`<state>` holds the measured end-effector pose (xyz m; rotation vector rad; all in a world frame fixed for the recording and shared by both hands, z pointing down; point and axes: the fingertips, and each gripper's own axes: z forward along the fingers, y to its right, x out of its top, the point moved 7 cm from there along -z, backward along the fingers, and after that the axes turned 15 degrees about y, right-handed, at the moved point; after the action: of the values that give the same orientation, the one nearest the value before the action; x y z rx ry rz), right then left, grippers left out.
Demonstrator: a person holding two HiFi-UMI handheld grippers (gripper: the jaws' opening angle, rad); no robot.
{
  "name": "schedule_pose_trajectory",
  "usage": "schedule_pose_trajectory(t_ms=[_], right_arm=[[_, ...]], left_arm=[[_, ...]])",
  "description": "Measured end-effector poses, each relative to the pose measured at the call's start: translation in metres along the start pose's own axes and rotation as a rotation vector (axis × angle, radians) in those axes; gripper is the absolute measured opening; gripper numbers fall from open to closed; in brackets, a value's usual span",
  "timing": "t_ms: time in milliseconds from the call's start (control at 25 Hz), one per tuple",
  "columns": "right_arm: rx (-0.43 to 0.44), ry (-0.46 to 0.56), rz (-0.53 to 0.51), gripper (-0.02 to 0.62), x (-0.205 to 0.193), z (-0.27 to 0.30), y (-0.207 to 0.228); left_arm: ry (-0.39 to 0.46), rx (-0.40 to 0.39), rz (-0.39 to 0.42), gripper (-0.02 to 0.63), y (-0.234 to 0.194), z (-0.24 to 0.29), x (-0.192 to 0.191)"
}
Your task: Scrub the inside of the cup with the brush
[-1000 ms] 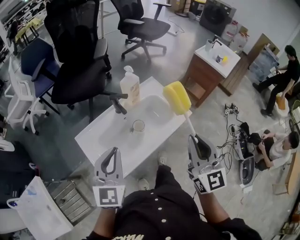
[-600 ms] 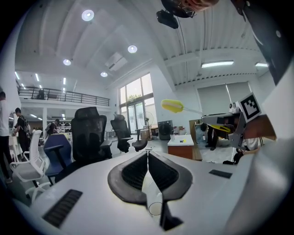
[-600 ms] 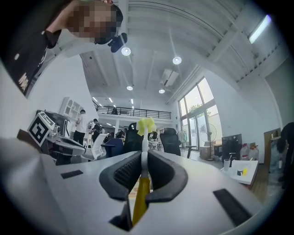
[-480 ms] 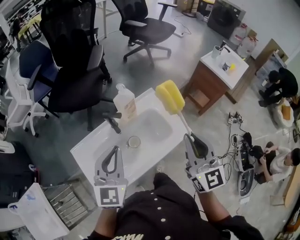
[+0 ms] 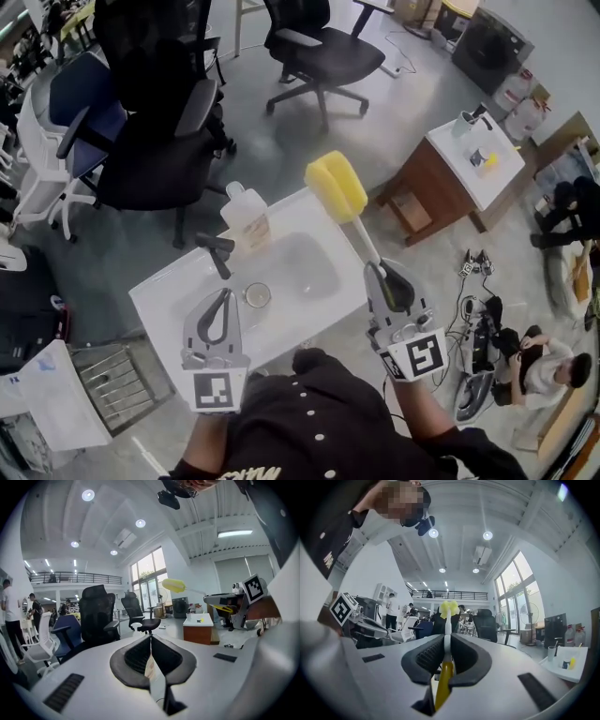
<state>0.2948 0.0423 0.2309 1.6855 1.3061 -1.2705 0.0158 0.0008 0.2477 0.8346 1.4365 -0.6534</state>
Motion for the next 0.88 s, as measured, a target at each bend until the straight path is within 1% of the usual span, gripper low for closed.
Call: schedule_pose_trajectory(t_ms=[160, 240, 320, 440, 560, 600, 680, 760, 880], right_arm=[[0.122, 0.049, 0.009, 0.046, -0.009, 0.019, 0.018], [0.197, 0.071, 0.012, 0.046, -0.013, 0.032, 0.020], [0.259, 0.082, 0.037, 0.046, -0.017, 0.046, 0.016], [0.342, 0.106, 0.037, 0.046, -0.023, 0.063, 0.008], [0.397, 0.137, 0.018, 0.046, -0.027, 0.077, 0.003], [0.414, 0.144, 0.012, 0.046, -0.028, 0.081, 0.001], [0.446, 0.143, 0.004, 0.045, -0.027, 0.086, -0.005], [0.482, 0.128, -0.006, 0.046, -0.026, 0.088, -0.010], [0.540, 0.097, -0.073, 0.046, -0.026, 0.087, -0.013]], left_arm=[[-0.039, 0.086, 0.027, 0.028, -0.001, 0.001, -0.006], [-0.071, 0.136, 0.037, 0.028, -0.006, -0.006, -0.010], [-0.101, 0.171, 0.050, 0.028, -0.010, -0.014, -0.014], [-0.142, 0.196, 0.082, 0.028, -0.020, -0.027, -0.020], [-0.175, 0.216, 0.102, 0.028, -0.030, -0.038, -0.030], [-0.180, 0.217, 0.099, 0.029, -0.033, -0.040, -0.034], [-0.200, 0.188, 0.106, 0.029, -0.036, -0.044, -0.043], [-0.236, 0.131, 0.106, 0.029, -0.035, -0.046, -0.054], [-0.304, 0.039, 0.083, 0.028, -0.032, -0.047, -0.080]])
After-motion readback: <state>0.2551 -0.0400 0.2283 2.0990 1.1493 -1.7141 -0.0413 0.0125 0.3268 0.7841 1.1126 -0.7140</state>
